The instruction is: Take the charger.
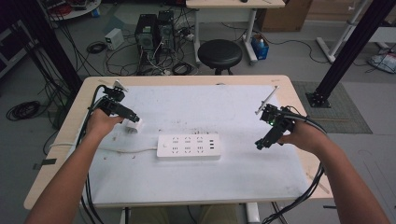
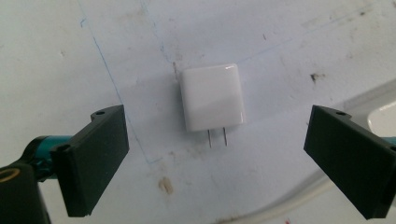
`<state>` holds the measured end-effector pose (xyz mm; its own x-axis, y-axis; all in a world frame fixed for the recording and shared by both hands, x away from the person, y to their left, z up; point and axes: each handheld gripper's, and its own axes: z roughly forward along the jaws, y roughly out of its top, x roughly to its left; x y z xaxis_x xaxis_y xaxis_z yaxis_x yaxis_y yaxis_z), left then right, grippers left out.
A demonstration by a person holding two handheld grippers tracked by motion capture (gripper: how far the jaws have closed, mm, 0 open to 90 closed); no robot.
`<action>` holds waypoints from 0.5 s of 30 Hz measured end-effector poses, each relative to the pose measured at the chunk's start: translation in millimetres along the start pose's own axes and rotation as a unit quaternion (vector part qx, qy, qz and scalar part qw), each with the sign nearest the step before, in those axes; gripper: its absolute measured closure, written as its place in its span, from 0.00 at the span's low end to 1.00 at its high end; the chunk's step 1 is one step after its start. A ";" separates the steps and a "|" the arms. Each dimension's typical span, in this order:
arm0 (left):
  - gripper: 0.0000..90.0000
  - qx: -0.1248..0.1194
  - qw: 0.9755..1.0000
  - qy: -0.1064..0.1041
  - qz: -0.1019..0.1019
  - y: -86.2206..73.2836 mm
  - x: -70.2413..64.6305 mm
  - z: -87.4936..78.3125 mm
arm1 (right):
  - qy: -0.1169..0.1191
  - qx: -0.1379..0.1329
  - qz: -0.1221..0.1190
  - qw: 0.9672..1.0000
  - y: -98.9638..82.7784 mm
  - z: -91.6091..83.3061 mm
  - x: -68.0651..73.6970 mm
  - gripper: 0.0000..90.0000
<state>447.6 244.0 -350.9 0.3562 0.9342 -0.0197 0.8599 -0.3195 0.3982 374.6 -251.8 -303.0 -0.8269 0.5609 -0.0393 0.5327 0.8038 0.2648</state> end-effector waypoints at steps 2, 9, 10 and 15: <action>0.07 0.002 1.000 0.000 -0.004 1.1 0.2 7.0 | 0.001 -0.001 0.000 1.000 0.0 0.3 -0.6 0.01; 0.07 0.006 1.000 0.001 -0.006 1.9 -0.5 30.6 | 0.006 -0.001 -0.004 1.000 0.7 3.1 -1.4 0.01; 0.07 0.004 1.000 0.003 -0.009 1.6 -1.1 33.4 | 0.005 0.001 -0.004 1.000 0.9 3.5 -1.2 0.01; 0.09 0.017 1.000 0.012 -0.012 2.0 -2.1 51.1 | 0.009 0.002 -0.003 1.000 1.9 5.5 0.5 0.01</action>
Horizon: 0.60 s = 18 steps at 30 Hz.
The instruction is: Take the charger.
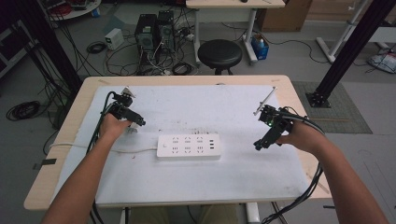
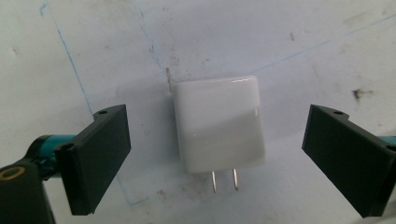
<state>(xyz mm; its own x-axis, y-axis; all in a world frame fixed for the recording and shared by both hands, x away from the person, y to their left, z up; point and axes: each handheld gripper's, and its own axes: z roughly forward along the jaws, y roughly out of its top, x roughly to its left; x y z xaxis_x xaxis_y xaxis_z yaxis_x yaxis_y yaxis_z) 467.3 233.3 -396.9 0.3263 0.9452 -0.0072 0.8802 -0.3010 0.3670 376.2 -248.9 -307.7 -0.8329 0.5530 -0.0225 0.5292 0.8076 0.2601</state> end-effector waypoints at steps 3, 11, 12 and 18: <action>0.09 0.002 1.000 0.003 -0.001 1.0 -1.5 6.7 | 0.002 0.000 -0.001 1.000 -0.4 0.1 -0.1 0.01; 0.18 0.007 1.000 0.011 0.005 2.4 -3.4 17.4 | 0.004 -0.001 0.002 1.000 -2.9 -0.4 -1.1 0.01; 0.22 0.006 1.000 0.009 0.006 2.3 -3.3 18.0 | 0.004 0.001 0.002 1.000 -3.1 -0.8 -1.2 0.01; 0.36 0.013 1.000 0.001 0.011 1.9 -2.3 21.0 | 0.005 0.001 0.002 1.000 -3.8 -0.6 -2.2 0.01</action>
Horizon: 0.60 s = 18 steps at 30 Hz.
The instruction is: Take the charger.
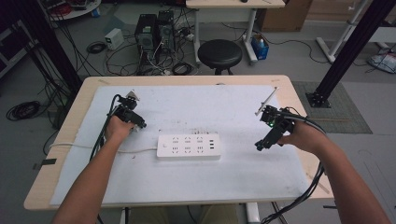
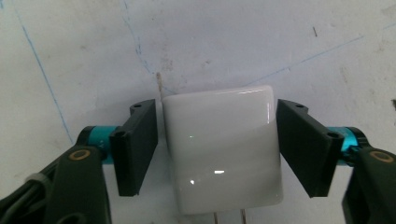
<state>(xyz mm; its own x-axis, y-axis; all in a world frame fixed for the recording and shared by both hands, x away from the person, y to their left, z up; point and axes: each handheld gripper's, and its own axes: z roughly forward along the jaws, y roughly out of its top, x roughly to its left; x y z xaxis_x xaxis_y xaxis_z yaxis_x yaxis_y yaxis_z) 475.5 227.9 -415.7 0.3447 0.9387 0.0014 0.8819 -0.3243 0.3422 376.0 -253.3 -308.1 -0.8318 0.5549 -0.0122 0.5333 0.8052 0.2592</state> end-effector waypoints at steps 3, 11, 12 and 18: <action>0.39 -0.003 1.000 -0.005 0.000 -0.2 0.8 0.3 | 0.001 0.000 -0.005 1.000 -0.5 0.7 -1.1 0.01; 0.47 -0.009 1.000 -0.005 0.012 -1.4 0.9 -1.7 | 0.002 0.000 -0.003 1.000 -0.3 0.8 -1.2 0.01; 0.47 -0.011 1.000 -0.005 0.015 -2.0 1.0 -2.1 | 0.002 0.001 -0.003 1.000 -0.3 0.8 -1.0 0.01; 0.47 -0.029 0.999 -0.011 0.025 -4.6 2.7 -12.8 | 0.003 -0.005 -0.002 1.000 -0.7 2.3 -1.0 0.01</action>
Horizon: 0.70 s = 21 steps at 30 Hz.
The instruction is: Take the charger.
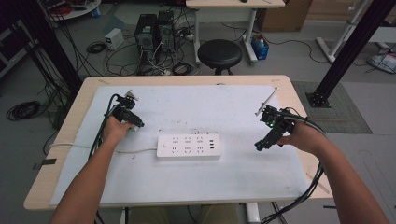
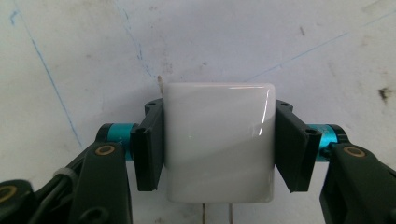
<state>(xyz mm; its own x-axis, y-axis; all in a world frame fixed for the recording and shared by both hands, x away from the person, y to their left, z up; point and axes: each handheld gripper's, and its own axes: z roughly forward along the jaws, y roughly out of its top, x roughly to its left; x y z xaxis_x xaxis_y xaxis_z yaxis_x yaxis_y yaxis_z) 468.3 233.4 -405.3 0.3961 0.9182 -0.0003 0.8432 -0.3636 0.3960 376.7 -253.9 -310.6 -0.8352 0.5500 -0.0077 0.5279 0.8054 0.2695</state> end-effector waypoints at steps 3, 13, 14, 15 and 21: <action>0.47 -0.010 1.000 -0.003 0.008 -1.8 -1.4 -9.4 | -0.002 0.001 0.003 1.000 1.2 0.6 1.8 0.01; 0.47 -0.042 0.997 -0.025 0.055 -13.0 -13.4 -55.8 | -0.004 -0.001 0.005 1.000 2.4 2.7 8.0 0.01; 0.47 -0.046 0.997 -0.027 0.058 -14.1 -15.1 -61.6 | -0.005 0.000 0.007 1.000 2.5 2.7 8.4 0.01; 0.47 -0.051 0.996 -0.031 0.060 -15.3 -16.8 -67.7 | -0.005 -0.001 0.006 1.000 2.5 2.9 8.5 0.01; 0.47 -0.068 0.993 -0.052 0.084 -27.2 -31.7 -105.0 | -0.014 -0.006 0.003 1.000 2.9 -3.4 13.6 0.01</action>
<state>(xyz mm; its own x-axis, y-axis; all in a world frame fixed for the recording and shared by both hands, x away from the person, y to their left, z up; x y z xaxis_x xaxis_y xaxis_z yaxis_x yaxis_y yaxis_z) 394.6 230.7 -319.6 0.5678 0.8230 -0.0157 0.7083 -0.4788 0.5188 366.4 -244.9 -306.6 -0.8272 0.5609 -0.0339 0.5306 0.7996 0.2811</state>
